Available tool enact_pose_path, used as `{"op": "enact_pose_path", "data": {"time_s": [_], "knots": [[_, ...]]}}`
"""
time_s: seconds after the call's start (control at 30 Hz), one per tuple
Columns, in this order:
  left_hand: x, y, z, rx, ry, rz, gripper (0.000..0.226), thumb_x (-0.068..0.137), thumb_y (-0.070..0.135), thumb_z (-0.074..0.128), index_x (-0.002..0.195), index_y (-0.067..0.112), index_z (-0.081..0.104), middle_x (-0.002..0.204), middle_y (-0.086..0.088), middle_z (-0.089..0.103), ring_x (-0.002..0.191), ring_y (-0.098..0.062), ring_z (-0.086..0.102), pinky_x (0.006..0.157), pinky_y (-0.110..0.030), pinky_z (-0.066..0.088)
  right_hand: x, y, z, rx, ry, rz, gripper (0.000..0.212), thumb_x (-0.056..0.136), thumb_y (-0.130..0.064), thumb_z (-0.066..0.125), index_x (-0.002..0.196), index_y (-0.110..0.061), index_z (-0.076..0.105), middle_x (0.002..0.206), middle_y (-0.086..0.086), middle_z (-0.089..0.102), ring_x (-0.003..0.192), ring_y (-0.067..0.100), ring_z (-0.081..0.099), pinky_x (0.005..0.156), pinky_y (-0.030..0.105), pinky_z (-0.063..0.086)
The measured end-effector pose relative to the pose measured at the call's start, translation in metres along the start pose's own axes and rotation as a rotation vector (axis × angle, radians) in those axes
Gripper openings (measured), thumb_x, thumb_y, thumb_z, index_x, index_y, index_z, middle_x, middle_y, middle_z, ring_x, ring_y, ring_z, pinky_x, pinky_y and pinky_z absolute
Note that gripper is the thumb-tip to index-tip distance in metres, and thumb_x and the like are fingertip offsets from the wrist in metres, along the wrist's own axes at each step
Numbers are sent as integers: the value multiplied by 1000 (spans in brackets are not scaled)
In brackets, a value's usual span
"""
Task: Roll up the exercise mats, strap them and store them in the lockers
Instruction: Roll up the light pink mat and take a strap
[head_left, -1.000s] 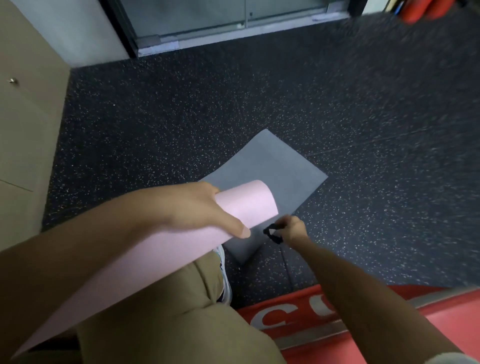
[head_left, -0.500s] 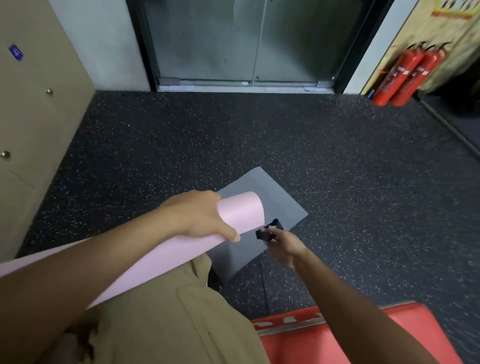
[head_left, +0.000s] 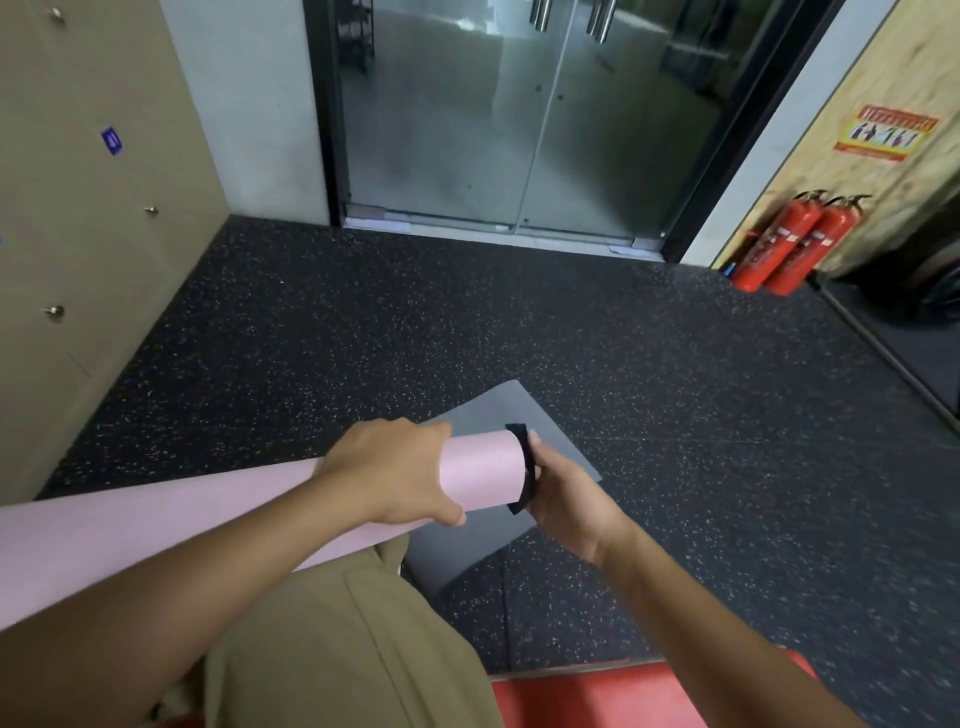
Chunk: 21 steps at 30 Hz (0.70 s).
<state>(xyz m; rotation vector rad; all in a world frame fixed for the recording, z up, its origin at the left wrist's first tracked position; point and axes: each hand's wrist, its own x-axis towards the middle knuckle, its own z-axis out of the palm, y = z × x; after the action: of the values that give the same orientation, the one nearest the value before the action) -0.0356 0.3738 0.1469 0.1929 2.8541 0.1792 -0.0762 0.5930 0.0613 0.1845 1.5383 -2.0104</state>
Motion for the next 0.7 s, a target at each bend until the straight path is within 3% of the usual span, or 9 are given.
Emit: {"op": "enact_pose_path", "data": {"time_s": [0.03, 0.1, 0.2, 0.3, 0.4, 0.57, 0.7], "knots": [[-1, 0, -1, -9, 5, -2, 62, 64, 73, 74, 98, 32, 43, 92, 8, 62, 77, -23, 55, 64, -34, 39, -3, -2, 1, 52, 1, 9, 55, 106, -46, 44, 135, -2, 61, 126, 17, 63, 116, 32, 58, 102, 40, 41], [-4, -1, -3, -24, 14, -6, 62, 65, 74, 74, 97, 33, 41, 93, 8, 62, 77, -23, 53, 63, -34, 38, -10, -6, 1, 169, 3, 28, 64, 106, -48, 38, 141, 4, 53, 119, 17, 55, 107, 31, 52, 96, 39, 40], [-8, -4, -4, -31, 28, -17, 62, 65, 74, 74, 99, 32, 43, 96, 8, 65, 78, -23, 54, 64, -35, 38, -21, -9, 0, 322, -31, 27, 61, 101, -33, 39, 144, 10, 45, 111, 15, 51, 89, 25, 53, 83, 38, 49], [-10, -5, -5, -25, 49, -26, 62, 65, 74, 74, 100, 31, 46, 96, 8, 65, 80, -25, 54, 64, -36, 37, -30, -9, 0, 385, -95, 3, 45, 101, -18, 33, 135, 3, 55, 120, 23, 65, 100, 32, 61, 91, 51, 55], [-11, -4, -6, -33, 57, -33, 62, 66, 75, 73, 98, 30, 45, 87, 10, 57, 80, -25, 55, 64, -36, 37, -38, -13, 0, 410, -167, -28, 48, 96, -16, 33, 132, 2, 60, 135, 29, 60, 120, 42, 58, 100, 65, 47], [-13, -1, -7, -47, 61, -26, 64, 64, 75, 74, 102, 31, 48, 95, 9, 65, 82, -25, 57, 65, -36, 39, -40, -17, -3, 400, -183, -46, 53, 87, -6, 28, 120, 7, 68, 134, 28, 59, 116, 43, 61, 103, 66, 45], [-16, -1, -7, -49, 76, -6, 64, 65, 74, 74, 107, 34, 47, 103, 9, 69, 88, -26, 63, 65, -36, 39, -44, -23, -2, 246, -97, -78, 46, 97, 15, 32, 127, 4, 66, 140, 20, 60, 121, 40, 63, 97, 61, 53]]}}
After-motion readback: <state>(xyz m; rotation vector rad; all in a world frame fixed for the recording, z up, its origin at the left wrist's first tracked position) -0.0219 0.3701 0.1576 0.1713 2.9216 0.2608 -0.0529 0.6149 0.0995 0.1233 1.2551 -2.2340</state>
